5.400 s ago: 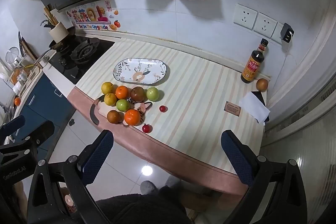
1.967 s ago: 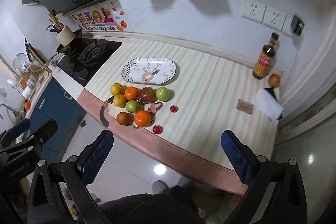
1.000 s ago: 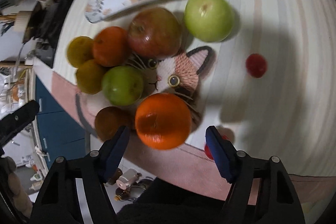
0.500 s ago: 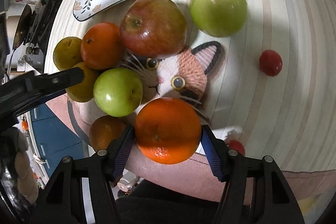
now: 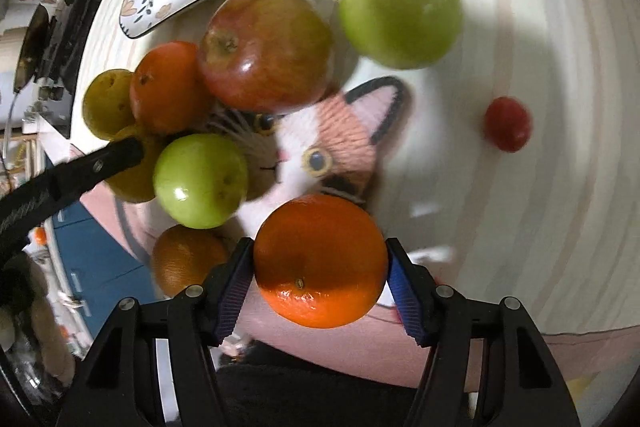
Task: Organize fruits
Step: 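Reach down and grasp a lemon with the left tool while the right tool grasps an orange, then carry the lemon and orange onto the deer plate and release both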
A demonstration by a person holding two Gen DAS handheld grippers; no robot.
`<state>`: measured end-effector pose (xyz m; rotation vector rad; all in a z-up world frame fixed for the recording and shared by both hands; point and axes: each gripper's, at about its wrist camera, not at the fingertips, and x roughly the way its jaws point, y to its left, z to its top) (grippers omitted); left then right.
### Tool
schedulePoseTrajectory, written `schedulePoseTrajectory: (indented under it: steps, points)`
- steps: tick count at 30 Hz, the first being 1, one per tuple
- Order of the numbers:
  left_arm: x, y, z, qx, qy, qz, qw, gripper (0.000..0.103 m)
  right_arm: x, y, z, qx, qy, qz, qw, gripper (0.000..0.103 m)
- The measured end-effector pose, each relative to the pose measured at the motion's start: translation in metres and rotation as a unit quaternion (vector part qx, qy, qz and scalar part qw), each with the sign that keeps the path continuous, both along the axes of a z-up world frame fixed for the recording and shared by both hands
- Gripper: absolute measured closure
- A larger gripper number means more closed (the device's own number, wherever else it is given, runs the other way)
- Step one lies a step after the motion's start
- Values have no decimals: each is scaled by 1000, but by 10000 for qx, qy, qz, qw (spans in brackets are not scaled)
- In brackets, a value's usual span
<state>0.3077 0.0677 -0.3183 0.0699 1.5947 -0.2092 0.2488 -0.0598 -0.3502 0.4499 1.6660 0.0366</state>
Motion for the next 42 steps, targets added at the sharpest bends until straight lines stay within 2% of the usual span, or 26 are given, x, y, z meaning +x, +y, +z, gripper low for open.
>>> schedulePoseTrajectory:
  steps: [5,9,14,16,20,27,32,38,42]
  points:
    - [-2,-2,-1,79,-123,-183,9997,48,8,2,-2,102,26,-14,9999,36]
    - [2,-3,-14,-109,68,-105,9999,47,12,7,-3,151,111,7,9998,35]
    - [2,-3,-23,-45,-5,-79,10000,49,6,-6,0,182,131,5,9997,35]
    - [-3,-3,-24,-1,-60,-91,9999,49,-12,-29,3,201,147,9,9997,35]
    - [-16,-6,-23,78,-133,-65,9999,49,-17,-38,6,198,177,56,9996,34]
    - [-26,-7,1,86,-221,-13,9997,49,-21,-36,9,130,154,252,9995,36]
    - [-32,-3,22,36,-289,-6,9996,49,-19,-26,20,-4,-52,411,9991,38]
    - [-29,1,80,-322,-602,-10,9977,49,-6,-47,63,288,-486,123,9983,38]
    - [7,-8,112,-545,-796,-80,9953,49,33,-71,96,306,-1031,-79,9942,38]
